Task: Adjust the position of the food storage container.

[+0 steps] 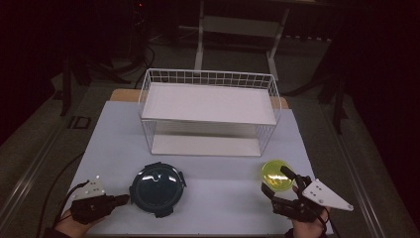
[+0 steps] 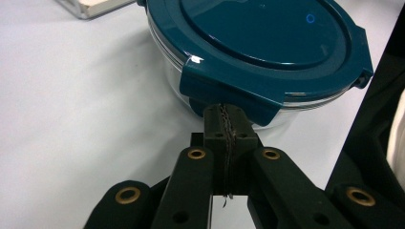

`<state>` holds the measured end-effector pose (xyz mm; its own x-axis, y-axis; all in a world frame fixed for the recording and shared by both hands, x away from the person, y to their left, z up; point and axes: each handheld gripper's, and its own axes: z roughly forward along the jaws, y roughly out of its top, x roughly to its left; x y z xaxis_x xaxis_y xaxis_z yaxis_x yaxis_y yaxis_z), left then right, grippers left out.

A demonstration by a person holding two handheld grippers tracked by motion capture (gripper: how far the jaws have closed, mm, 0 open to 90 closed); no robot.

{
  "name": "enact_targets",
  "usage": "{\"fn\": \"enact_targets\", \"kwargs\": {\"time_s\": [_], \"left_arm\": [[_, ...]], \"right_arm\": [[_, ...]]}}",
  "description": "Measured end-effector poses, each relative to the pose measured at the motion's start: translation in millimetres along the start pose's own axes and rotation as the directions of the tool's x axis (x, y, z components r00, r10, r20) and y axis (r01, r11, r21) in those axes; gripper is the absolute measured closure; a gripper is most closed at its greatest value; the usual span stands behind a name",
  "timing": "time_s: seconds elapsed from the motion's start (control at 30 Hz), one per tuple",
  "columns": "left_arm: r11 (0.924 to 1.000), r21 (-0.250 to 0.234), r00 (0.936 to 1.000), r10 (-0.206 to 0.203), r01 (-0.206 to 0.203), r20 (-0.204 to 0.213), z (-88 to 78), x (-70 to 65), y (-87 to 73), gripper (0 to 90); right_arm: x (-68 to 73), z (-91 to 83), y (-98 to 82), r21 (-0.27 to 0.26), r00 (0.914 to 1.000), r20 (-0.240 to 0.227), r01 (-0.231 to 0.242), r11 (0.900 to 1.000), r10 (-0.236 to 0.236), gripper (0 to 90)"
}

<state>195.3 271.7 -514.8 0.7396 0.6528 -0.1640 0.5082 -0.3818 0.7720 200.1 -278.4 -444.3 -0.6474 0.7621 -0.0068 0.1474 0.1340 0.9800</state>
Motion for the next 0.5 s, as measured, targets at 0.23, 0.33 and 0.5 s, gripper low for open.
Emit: {"fn": "enact_targets", "kwargs": {"time_s": [0.23,0.33,0.5], "left_arm": [[0.9996,0.005,0.9995,0.027,-0.027,0.016,14.6,-3.7,11.5,88.5],[0.9994,0.005,0.9989,0.034,-0.034,0.033,22.1,-5.5,16.8,88.5],[0.9989,0.009,0.9979,0.046,-0.047,0.044,32.2,-8.3,24.7,88.5]], "right_arm": [[0.2,0.5,-0.8,0.004,1.0000,0.002,0.001,1.000,-0.001,18.4],[0.0,0.4,-0.9,0.004,1.0000,0.002,0.001,1.000,-0.001,18.4],[0.1,0.8,-1.7,0.012,1.0000,0.003,0.007,1.000,-0.007,19.3]]}}
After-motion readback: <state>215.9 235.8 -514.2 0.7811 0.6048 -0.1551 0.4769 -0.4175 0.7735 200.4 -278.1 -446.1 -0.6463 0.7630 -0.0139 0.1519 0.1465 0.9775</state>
